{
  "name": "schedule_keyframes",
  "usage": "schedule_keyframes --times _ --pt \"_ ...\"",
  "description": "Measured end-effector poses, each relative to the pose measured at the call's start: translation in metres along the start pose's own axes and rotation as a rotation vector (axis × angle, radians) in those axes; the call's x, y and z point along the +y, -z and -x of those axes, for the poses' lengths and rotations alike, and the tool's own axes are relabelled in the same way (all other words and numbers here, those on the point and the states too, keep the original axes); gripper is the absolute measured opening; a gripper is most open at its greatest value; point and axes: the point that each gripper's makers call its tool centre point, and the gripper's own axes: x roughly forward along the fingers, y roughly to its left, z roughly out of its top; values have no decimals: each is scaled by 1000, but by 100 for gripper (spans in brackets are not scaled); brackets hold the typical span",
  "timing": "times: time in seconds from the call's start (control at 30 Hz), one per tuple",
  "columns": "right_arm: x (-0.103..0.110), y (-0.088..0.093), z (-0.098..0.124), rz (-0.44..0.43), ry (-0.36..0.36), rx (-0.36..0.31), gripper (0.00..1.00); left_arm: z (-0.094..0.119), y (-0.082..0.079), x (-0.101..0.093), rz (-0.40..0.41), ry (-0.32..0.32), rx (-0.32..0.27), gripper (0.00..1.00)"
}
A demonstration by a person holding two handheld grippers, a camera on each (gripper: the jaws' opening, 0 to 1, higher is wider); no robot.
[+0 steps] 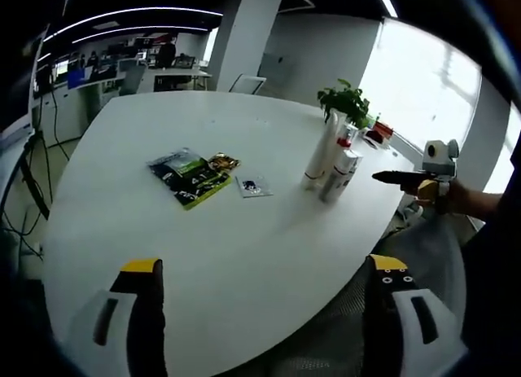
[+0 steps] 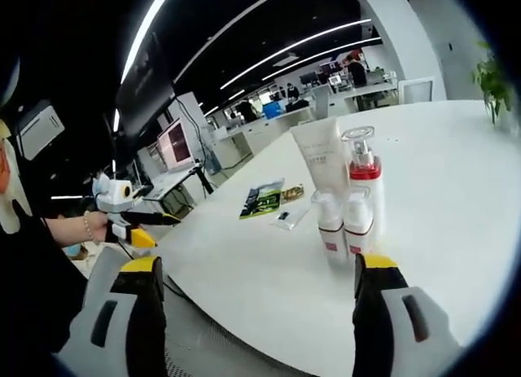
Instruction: Arrange the skincare products in the storage area until every visible bottle or jar stands upright without overlapping.
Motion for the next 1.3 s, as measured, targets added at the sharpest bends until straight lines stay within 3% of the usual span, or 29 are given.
schedule_keyframes --times 0.17,0.37,0.63,0.77,0.97,1.13,1.3 --pt "1 -1 0 10 2 -10 94 -6 -6 -1 22 0 -16 84" --pt "2 0 -2 23 3 -1 93 -19 -12 7 22 -22 -9 97" --pt "3 3 -4 36 3 20 93 -44 -17 21 15 -51 40 99" --pt "2 3 -4 34 10 21 92 -60 -21 32 37 -94 52 99" --pt "0 3 -3 34 19 24 92 -83 -30 58 128 -216 37 99" --pt "-2 4 -4 31 25 31 91 -101 -31 72 157 -267 57 98" --pt "-3 5 -4 17 32 35 91 -117 -44 82 204 -309 44 97"
